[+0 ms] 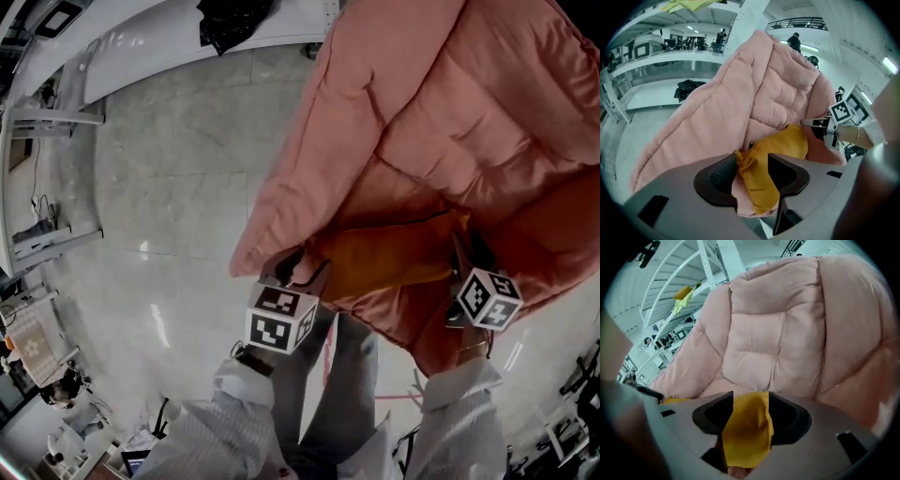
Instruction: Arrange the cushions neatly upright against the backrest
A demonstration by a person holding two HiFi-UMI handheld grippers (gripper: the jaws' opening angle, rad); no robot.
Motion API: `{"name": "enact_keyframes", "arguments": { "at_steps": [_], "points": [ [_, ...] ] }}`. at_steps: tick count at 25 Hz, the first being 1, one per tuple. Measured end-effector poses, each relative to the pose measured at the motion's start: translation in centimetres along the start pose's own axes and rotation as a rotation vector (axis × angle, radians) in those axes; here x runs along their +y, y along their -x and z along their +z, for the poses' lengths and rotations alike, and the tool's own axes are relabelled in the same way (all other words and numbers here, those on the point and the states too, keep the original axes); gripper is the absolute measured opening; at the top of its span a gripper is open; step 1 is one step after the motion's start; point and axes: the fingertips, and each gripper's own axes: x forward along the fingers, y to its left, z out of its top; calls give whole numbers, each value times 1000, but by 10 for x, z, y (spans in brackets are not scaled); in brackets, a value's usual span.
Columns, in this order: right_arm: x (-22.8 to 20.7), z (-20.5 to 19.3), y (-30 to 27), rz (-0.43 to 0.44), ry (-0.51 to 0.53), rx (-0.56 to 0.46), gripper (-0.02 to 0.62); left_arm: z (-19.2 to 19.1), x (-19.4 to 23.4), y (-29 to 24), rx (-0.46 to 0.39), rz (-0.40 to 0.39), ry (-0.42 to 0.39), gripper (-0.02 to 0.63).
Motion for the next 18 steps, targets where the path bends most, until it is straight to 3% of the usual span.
{"name": "enact_keyframes", "arguments": {
  "at_steps": [5, 9, 18],
  "points": [
    [-17, -12, -16, -17, -104, 56, 216, -3, -2, -7, 11, -19, 45, 241],
    [-26, -25, -28, -8, -129, 118, 225, -21, -16, -20, 90, -87, 100, 298],
    [-21, -31, -38, 45, -134, 220, 221, -40, -20, -38, 130, -102, 181, 295]
  ]
}}
